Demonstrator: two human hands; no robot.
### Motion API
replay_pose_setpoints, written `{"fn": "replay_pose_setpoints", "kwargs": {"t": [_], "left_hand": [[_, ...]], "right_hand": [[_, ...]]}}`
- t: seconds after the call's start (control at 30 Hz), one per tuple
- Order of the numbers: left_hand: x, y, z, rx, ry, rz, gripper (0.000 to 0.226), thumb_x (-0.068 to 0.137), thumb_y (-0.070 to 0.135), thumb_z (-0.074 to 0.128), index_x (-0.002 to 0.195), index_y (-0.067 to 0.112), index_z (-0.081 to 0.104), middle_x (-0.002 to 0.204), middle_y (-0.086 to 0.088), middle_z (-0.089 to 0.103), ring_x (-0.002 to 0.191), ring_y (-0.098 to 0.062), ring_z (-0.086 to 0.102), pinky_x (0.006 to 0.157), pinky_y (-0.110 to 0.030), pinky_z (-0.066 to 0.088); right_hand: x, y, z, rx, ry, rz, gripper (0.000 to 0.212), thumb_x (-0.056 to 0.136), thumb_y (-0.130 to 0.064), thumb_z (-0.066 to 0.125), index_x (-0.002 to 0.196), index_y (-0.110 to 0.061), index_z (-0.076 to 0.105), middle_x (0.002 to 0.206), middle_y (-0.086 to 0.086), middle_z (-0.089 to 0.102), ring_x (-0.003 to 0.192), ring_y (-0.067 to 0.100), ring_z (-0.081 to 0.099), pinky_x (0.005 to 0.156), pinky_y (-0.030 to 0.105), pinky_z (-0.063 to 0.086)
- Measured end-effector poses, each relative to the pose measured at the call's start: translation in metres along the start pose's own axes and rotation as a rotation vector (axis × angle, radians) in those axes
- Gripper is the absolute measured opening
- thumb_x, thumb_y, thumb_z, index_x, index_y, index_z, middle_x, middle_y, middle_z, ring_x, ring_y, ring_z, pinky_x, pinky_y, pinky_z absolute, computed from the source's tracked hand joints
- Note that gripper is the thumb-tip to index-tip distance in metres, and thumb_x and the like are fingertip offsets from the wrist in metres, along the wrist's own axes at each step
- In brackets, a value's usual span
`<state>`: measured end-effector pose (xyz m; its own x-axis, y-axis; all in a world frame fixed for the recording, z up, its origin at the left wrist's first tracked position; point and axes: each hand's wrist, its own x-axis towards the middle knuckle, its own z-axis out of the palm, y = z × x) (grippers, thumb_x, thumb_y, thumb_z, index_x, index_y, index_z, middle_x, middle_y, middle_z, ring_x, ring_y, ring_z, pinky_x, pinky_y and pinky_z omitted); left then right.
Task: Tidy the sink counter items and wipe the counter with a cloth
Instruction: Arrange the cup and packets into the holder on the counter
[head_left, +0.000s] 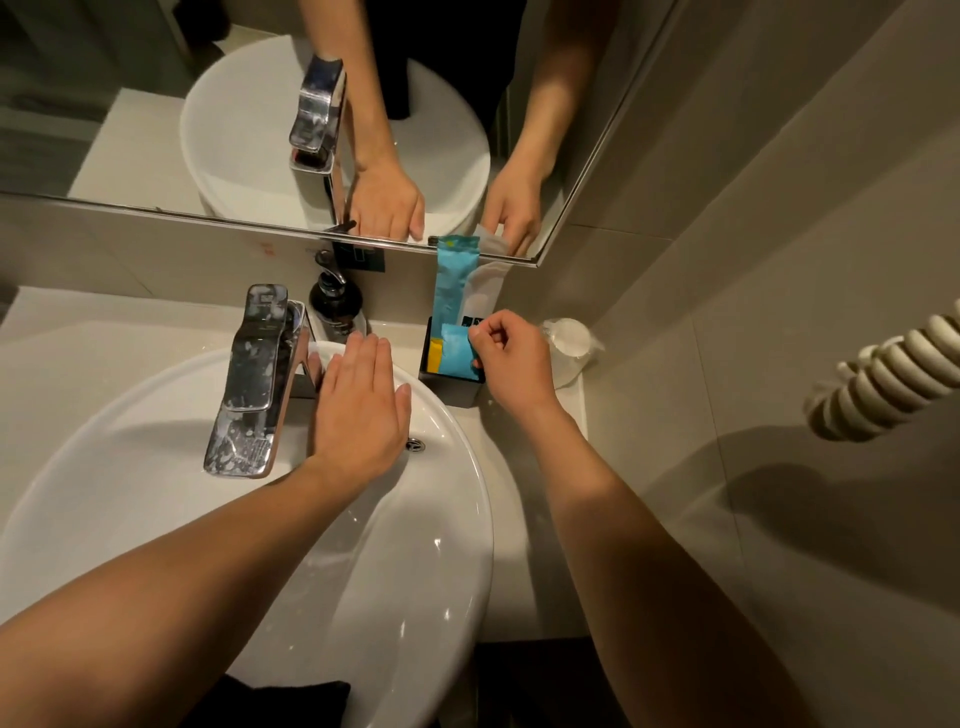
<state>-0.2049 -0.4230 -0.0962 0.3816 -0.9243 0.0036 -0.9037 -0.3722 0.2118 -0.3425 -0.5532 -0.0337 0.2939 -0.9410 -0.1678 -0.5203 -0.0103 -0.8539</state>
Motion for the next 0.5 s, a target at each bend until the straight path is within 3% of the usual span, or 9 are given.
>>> {"fn": "replay_pose_setpoints", "kwargs": {"t": [0.17,0.37,0.5], "left_hand": [[0.0001,0.0005,-0.0009,0.002,-0.013,-0.01,0.064,0.104,0.038,0.028,0.156,0.0,0.032,0.162,-0.02,0.036,0.155,-0.034,0.024,0.125,-0.051,0.024],[0.0004,0.0018,-0.0023,-0.006,-0.021,-0.02,0.063,0.105,0.038,0.033,0.157,0.002,0.03,0.164,-0.018,0.034,0.156,-0.032,0.022,0.126,-0.05,0.022],[0.0005,0.0011,-0.0015,0.0,-0.032,-0.029,0.063,0.106,0.04,0.03,0.158,0.004,0.028,0.165,-0.016,0.032,0.157,-0.031,0.02,0.127,-0.05,0.02]], "right_hand": [[-0.0019,0.0078,0.0053,-0.142,0.002,-0.03,0.009,0.094,-0.019,0.067,0.088,-0.012,0.071,0.098,0.007,0.058,0.074,0.005,0.05,0.066,0.011,0.036],[-0.0022,0.0123,0.0065,-0.276,-0.007,-0.033,0.013,0.095,-0.027,0.069,0.09,-0.016,0.074,0.103,0.004,0.054,0.088,0.014,0.053,0.066,0.016,0.038],[-0.0026,0.0123,0.0065,-0.352,-0.003,-0.027,0.014,0.097,-0.028,0.067,0.097,-0.016,0.073,0.105,0.002,0.052,0.094,0.012,0.051,0.059,0.007,0.03]]}}
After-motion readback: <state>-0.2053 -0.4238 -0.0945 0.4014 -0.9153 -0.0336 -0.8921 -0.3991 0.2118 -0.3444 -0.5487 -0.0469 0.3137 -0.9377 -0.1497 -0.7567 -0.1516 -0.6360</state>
